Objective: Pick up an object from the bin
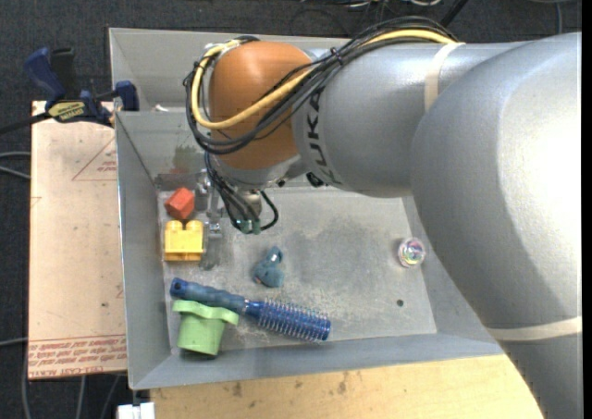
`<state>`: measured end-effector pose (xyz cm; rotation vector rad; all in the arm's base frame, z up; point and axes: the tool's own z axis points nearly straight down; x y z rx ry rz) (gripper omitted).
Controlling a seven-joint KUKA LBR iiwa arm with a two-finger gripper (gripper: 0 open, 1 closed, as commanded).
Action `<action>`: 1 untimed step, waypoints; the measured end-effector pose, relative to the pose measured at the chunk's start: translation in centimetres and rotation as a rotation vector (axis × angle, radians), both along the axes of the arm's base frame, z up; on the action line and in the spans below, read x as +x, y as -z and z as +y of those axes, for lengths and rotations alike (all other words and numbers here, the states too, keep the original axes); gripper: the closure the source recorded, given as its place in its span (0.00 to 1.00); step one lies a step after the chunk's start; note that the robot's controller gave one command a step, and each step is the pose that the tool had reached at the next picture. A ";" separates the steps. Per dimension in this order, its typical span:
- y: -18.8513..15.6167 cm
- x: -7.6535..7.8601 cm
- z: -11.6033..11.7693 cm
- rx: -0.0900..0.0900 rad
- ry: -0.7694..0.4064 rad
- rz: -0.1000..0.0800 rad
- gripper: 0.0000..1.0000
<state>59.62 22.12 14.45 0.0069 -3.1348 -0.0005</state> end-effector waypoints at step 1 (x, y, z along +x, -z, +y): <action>7.7 -0.2 -0.1 0.002 0.105 -0.008 0.00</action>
Offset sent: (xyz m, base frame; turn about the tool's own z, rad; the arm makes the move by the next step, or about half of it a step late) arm -0.0023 -0.0013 -0.0745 0.1056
